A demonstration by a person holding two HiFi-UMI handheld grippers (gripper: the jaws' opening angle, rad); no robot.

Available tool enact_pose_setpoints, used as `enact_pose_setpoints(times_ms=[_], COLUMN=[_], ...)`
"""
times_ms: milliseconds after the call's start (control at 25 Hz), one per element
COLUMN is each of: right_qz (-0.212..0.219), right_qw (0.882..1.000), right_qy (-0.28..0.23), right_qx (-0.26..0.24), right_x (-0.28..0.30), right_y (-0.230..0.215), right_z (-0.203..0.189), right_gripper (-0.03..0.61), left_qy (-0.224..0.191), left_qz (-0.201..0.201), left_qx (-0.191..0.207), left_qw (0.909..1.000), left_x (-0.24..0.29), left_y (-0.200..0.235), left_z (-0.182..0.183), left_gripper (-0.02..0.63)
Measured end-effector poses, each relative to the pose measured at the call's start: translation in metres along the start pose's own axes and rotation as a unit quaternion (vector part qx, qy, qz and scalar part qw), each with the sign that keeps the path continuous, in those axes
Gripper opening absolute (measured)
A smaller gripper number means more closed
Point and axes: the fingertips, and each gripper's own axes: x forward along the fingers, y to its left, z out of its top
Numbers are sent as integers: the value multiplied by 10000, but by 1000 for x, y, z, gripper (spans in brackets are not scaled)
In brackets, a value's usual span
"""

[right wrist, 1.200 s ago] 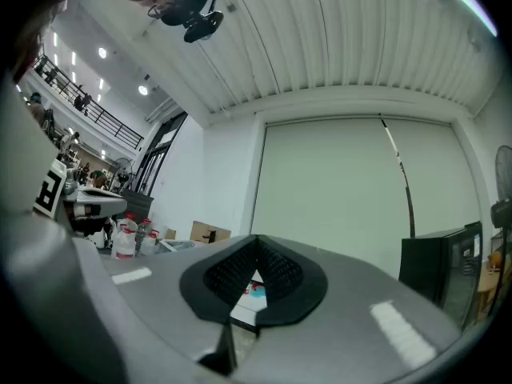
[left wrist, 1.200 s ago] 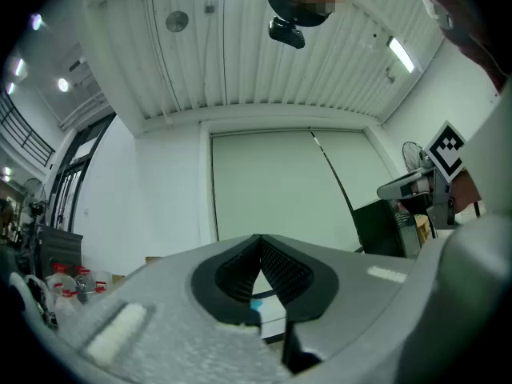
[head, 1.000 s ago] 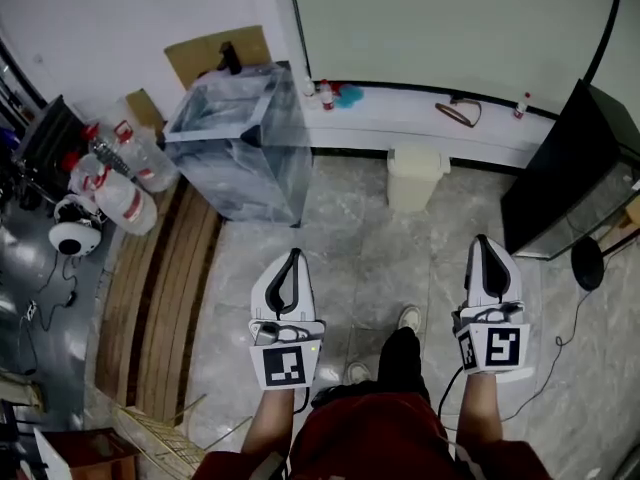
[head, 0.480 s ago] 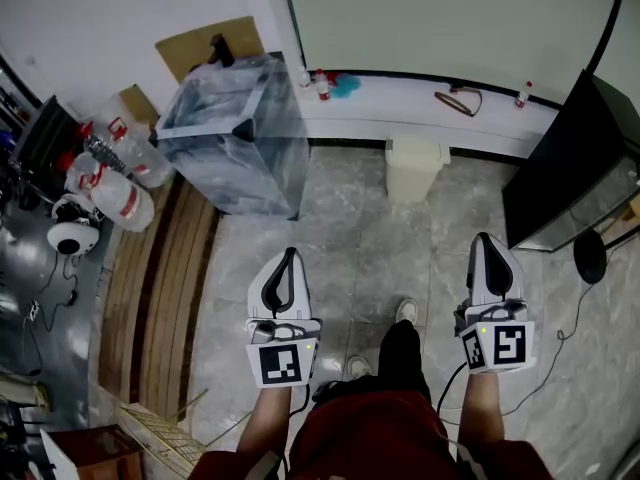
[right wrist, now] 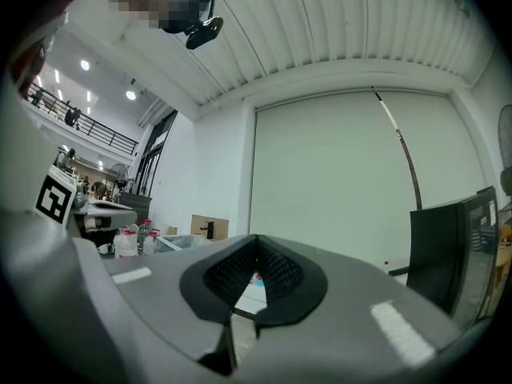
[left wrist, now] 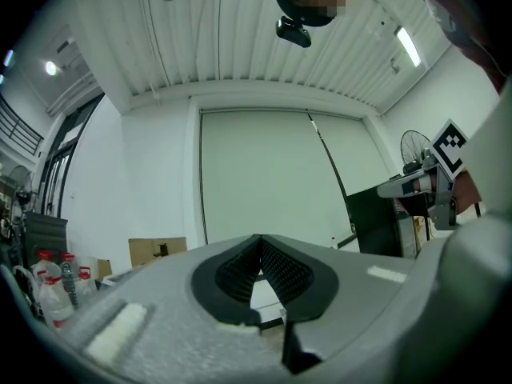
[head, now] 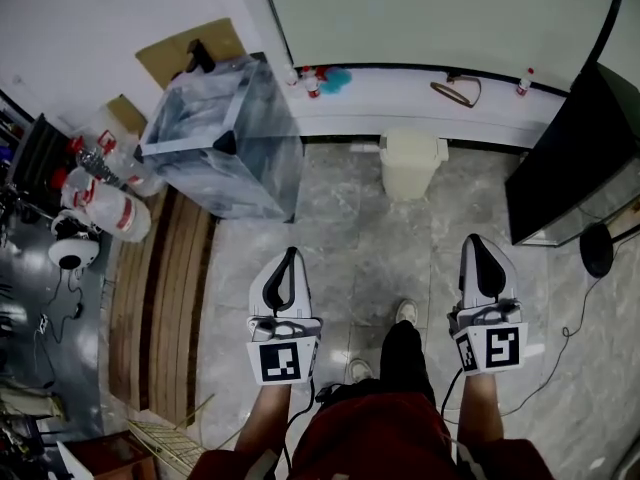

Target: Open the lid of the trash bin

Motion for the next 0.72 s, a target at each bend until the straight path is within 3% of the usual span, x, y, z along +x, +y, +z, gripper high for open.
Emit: enact_pose_setpoints(times_ms=[360, 720], right_qz=[-102, -208], right_qw=[9997, 9994], right_qy=[232, 256], right_qx=[18, 98], right_x=[56, 105], right_y=[-71, -163], right_z=[-32, -37], right_gripper=[0, 0], left_qy=[252, 145], left_qz=[-281, -649], left_qx=[-11, 72], left_qw=[9993, 9978], left_x=[98, 205], left_y=[-43, -98], left_z=[-28, -13], left_gripper=[5, 5])
